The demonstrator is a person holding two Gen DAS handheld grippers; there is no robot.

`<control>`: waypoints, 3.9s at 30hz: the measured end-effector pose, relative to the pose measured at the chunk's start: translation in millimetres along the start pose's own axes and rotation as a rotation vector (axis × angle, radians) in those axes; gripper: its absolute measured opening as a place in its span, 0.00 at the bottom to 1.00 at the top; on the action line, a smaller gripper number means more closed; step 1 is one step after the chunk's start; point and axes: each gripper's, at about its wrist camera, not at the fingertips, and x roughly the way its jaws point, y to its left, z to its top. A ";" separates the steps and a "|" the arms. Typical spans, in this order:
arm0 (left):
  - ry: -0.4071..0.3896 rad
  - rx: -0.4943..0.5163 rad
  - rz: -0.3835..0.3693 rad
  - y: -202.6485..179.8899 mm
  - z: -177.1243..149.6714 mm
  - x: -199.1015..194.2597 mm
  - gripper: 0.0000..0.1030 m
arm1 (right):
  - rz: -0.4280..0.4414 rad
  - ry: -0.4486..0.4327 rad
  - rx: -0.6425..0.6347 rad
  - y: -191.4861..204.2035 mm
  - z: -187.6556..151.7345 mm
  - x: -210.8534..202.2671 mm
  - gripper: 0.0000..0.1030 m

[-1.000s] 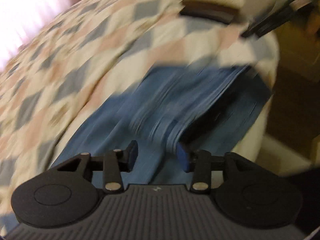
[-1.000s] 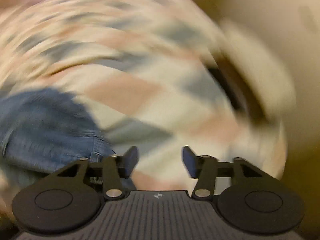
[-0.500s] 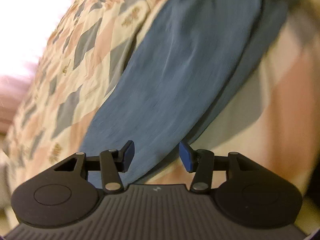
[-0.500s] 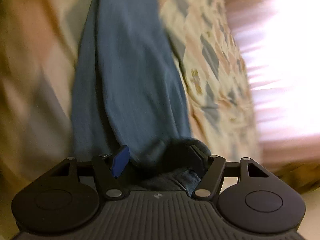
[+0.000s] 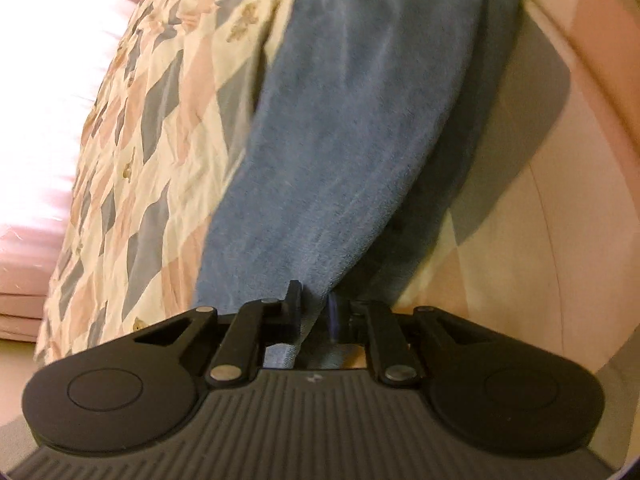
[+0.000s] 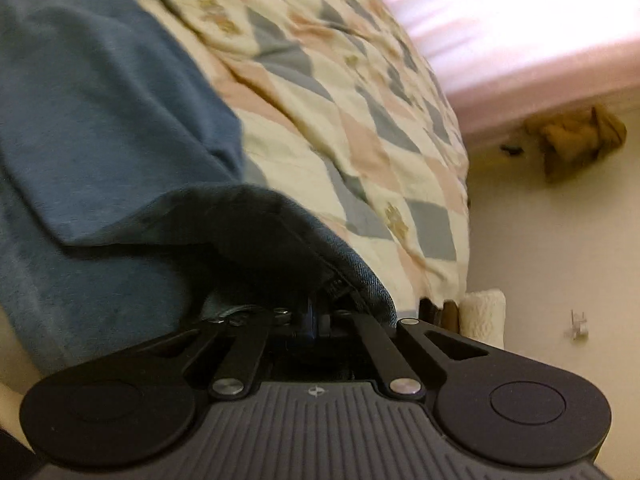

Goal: Fold clothes

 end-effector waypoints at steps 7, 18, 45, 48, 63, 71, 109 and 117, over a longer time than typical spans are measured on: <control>-0.052 -0.084 0.086 75.8 36.3 1.0 0.07 | -0.034 0.019 0.245 -80.6 6.6 26.5 0.00; -0.123 -0.329 0.248 295.4 188.2 143.8 0.45 | -0.060 0.223 0.752 -194.6 19.1 171.3 0.52; -0.061 -1.390 -0.456 217.4 30.1 98.4 0.62 | 0.444 0.248 1.181 -23.8 -19.1 20.0 0.69; -0.078 -1.298 -0.394 206.3 49.4 84.7 0.63 | 0.458 0.260 1.209 -18.1 -14.7 23.7 0.69; -0.014 -0.547 0.304 245.1 120.3 97.9 0.04 | 0.476 0.232 1.170 -8.9 10.4 40.1 0.69; 0.115 -0.848 0.441 382.5 84.4 141.5 0.22 | 0.470 0.261 1.205 -8.9 1.1 47.1 0.69; 0.218 -1.429 0.049 277.1 -109.7 164.9 0.29 | 0.397 0.360 1.343 -7.5 -87.6 6.3 0.72; 0.376 -1.655 0.019 189.8 -188.4 34.9 0.40 | 0.389 0.370 1.552 -7.8 -143.5 -4.5 0.72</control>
